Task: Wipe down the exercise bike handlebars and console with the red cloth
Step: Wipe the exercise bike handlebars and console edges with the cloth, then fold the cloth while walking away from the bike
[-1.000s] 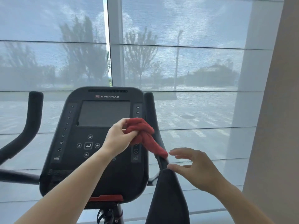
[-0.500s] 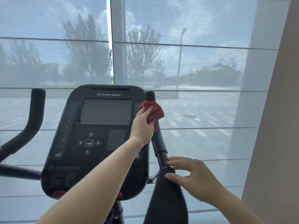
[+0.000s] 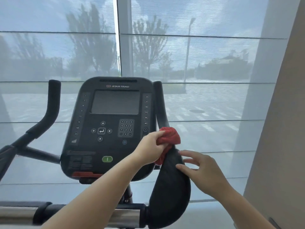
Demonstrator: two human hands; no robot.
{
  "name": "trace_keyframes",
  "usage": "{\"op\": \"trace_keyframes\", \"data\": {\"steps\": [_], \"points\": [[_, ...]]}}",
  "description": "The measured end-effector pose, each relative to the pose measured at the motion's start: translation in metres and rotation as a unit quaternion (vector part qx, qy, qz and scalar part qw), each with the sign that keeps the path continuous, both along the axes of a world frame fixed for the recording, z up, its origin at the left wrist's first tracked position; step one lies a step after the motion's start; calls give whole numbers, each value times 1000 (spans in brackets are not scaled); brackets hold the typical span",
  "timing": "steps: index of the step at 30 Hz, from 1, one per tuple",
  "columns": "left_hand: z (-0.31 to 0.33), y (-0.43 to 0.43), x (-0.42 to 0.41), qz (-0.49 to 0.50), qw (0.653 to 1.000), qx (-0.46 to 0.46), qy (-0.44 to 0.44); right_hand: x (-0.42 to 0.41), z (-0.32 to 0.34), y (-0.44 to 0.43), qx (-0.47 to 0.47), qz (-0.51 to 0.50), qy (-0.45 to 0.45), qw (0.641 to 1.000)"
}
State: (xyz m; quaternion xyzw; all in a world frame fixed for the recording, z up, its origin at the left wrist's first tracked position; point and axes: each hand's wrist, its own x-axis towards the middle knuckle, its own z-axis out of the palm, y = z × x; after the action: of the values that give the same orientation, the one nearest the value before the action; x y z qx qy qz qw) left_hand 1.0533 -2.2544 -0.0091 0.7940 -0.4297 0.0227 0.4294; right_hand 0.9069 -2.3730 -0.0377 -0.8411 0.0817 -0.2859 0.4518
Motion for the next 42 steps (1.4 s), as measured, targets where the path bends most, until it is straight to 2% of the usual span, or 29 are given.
{"op": "trace_keyframes", "data": {"steps": [5,11,17,23,27,29,35,42], "points": [[-1,21,-26,-17,999,16,-37,-16,-2,5,12,-54,-16,998],[9,55,-56,-66,996,45,-46,-31,3,11,21,-39,-39,998],[5,54,-79,-74,994,-17,-74,-46,2,23,52,9,-59,997],[11,39,-104,-108,986,-73,-99,-67,2,10,52,-15,-68,996],[18,15,-130,-133,986,-53,-88,-96,-2,-8,67,-42,-65,995],[16,-1,-146,-148,986,-36,-74,-117,-6,-19,73,-62,-67,993],[-9,-61,-212,-190,976,30,-104,-212,-26,-51,107,-147,-84,980],[-43,-130,-369,-318,943,39,-92,-393,-58,-72,162,-269,-58,948]]}}
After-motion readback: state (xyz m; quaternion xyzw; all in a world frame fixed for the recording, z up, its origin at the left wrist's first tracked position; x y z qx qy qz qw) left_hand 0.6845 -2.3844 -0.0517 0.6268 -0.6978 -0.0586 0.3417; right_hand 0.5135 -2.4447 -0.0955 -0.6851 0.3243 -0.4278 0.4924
